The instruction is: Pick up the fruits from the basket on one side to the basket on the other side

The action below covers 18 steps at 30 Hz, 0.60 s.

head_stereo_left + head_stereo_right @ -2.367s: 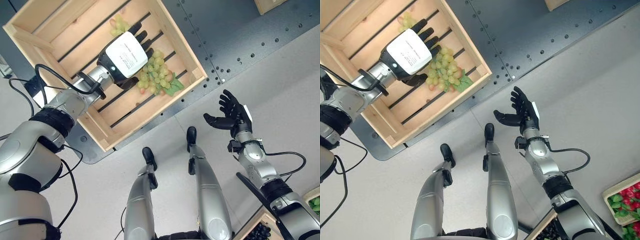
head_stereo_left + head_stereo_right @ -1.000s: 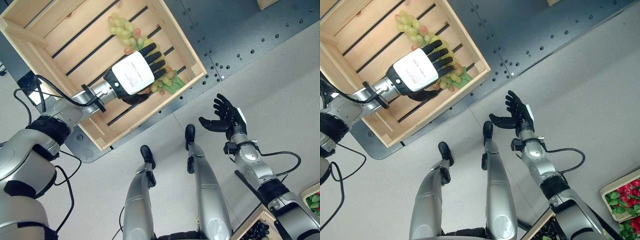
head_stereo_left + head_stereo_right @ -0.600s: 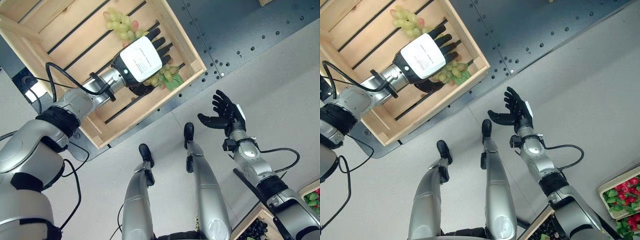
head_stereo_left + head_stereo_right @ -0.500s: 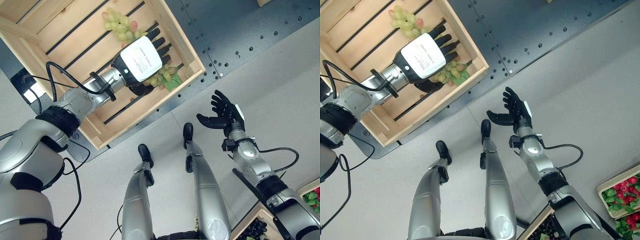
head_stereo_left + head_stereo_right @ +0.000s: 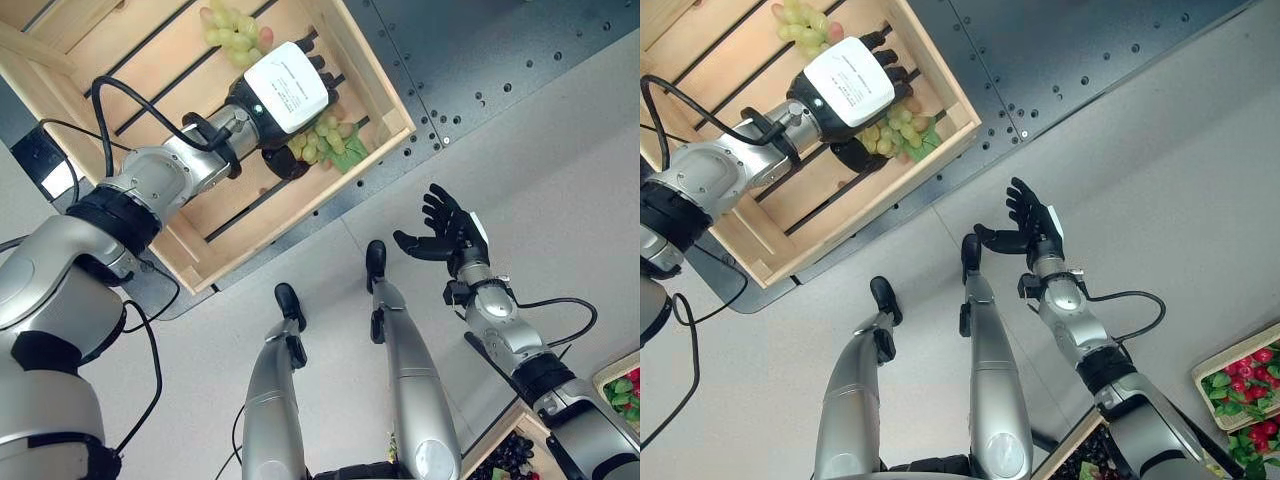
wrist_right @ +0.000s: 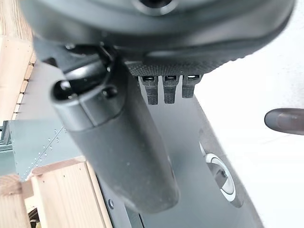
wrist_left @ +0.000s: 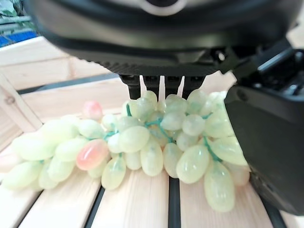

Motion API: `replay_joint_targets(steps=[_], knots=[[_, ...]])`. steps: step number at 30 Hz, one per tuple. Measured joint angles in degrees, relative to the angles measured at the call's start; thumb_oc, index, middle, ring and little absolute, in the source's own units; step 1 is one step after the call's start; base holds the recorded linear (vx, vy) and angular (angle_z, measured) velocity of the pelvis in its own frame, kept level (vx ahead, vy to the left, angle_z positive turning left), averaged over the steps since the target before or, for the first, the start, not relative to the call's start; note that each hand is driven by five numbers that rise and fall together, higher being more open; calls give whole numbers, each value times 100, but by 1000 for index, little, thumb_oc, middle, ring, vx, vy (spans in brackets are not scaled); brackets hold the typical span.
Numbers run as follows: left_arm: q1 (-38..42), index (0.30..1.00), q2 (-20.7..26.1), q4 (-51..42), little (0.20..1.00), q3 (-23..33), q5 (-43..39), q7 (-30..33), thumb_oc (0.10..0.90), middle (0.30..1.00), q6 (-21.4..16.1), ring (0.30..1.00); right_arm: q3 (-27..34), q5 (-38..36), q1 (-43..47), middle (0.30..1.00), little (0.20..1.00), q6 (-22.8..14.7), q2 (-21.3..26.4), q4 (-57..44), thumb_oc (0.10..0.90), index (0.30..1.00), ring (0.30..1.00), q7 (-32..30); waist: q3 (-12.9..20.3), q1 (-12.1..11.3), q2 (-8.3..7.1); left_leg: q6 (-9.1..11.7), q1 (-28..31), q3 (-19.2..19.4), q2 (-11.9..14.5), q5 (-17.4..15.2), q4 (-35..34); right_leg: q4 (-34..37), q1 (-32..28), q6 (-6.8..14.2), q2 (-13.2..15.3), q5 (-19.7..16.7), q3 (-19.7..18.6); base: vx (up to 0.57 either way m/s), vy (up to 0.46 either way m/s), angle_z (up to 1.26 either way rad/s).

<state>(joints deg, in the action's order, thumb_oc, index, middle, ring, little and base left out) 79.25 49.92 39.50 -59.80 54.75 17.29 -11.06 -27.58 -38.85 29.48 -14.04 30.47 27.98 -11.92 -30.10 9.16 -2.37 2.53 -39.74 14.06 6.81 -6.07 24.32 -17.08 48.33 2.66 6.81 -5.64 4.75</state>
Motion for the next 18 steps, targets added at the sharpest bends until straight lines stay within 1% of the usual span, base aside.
replay_joint_targets(steps=[4, 11, 14, 18], knots=[[84, 300, -185, 169, 300, 41, -22, -31, 400, 300, 1, 300, -5, -1, 49, 900, 900, -6, -55, 2, 800, 900, 900, -1, 15, 25, -38, -35, -10, 36, -17, -24, 49, 11, 0, 22, 10, -28, -56, -5, 3, -1], [173, 300, -176, 372, 300, -58, -54, -48, 400, 300, -198, 300, -3, -8, 107, 900, 900, -19, -98, 12, 800, 900, 900, -4, 18, 69, -43, -52, 24, 48, -20, -63, 113, 6, -36, -17, 17, -80, -82, -31, -8, -3], [93, 300, -231, 516, 300, -284, -76, -96, 400, 300, -199, 300, -7, -8, 57, 900, 900, -77, -219, 44, 800, 900, 900, -8, 17, 89, -46, -41, 195, 47, -19, -73, 97, 7, -199, -20, 13, -79, -76, -39, 8, 0], [-214, 300, -230, 689, 300, -294, -113, -87, 400, 300, -210, 300, -9, -8, 60, 900, 900, -140, -241, 50, 800, 900, 900, -8, 16, 125, -46, -45, 365, 52, -20, -80, 96, 7, -357, -21, 28, -79, -88, -39, 31, -3]])
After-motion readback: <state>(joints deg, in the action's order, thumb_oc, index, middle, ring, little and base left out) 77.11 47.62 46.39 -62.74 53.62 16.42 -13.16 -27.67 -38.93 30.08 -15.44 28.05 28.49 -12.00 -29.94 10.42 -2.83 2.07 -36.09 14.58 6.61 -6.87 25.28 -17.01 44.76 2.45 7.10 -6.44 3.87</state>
